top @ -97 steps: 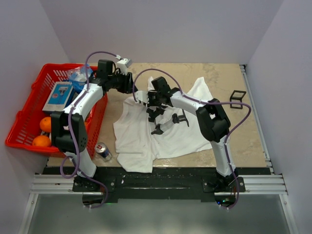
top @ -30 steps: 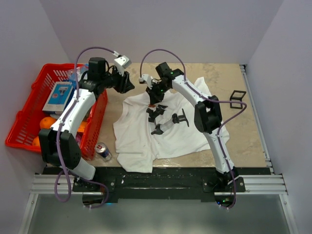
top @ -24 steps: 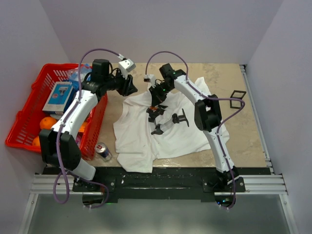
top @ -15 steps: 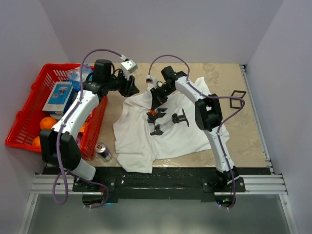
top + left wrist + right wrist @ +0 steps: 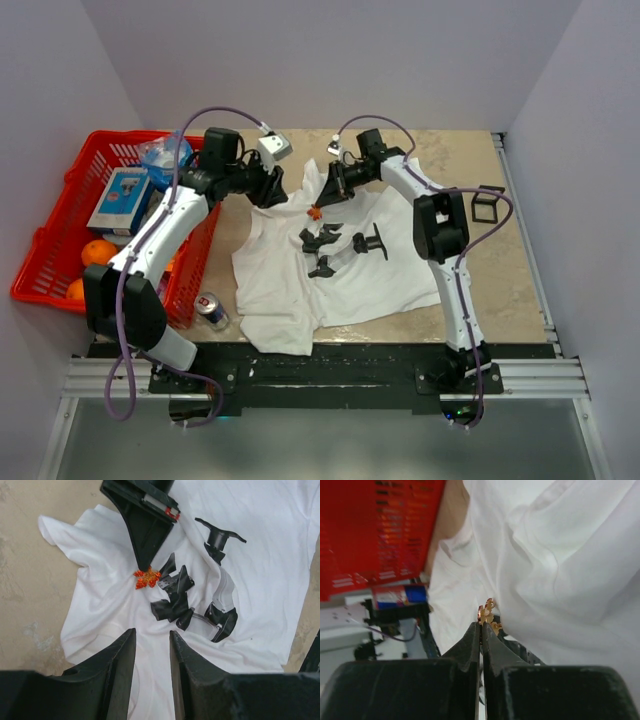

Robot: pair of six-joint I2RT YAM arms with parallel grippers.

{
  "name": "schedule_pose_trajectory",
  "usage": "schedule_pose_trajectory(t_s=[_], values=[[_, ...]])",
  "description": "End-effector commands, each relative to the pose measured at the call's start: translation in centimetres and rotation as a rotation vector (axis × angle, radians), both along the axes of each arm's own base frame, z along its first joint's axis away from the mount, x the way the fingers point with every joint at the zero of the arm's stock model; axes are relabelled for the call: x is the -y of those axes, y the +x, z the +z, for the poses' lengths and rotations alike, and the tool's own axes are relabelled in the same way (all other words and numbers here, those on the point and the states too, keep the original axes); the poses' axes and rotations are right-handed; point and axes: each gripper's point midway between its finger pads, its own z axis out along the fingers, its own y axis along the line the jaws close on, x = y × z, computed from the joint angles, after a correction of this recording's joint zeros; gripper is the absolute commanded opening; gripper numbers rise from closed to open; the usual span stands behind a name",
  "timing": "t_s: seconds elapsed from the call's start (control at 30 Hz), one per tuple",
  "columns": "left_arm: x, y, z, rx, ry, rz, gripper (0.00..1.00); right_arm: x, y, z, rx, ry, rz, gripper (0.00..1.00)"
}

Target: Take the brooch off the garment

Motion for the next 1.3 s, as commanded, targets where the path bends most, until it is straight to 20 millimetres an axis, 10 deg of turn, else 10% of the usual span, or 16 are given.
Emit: schedule_pose_trajectory(t_s=[0.0,0.5,0.67,0.9,1.27], values=[[0.5,-0.4,1.0,0.054,0.054,-0.041,0.38,-1.6,2.0,4.0,-0.129,0.19,-0.07,0.0],[2.0,-0.4,1.0,0.047,0.04,-0.079,0.38,0.3,-4.3,0.8,-0.371,0.031,-0.12,0.0],[3.0,-1.3,0.7,0.03,0.02,-0.117,0.38,0.9,-5.2,3.9,-0.279,0.039,-0.082,0.0],[3.4,-1.8,0.0,0.036,-0.034,-0.11,0.38,1.4,-2.7,11.5,0.294,0.01,0.032,0.0],[4.2,0.7,0.5,0.039,-0.11,-0.013,0.37,10.3,-3.2,9.2,1.261,-0.676,0.072,0.0]])
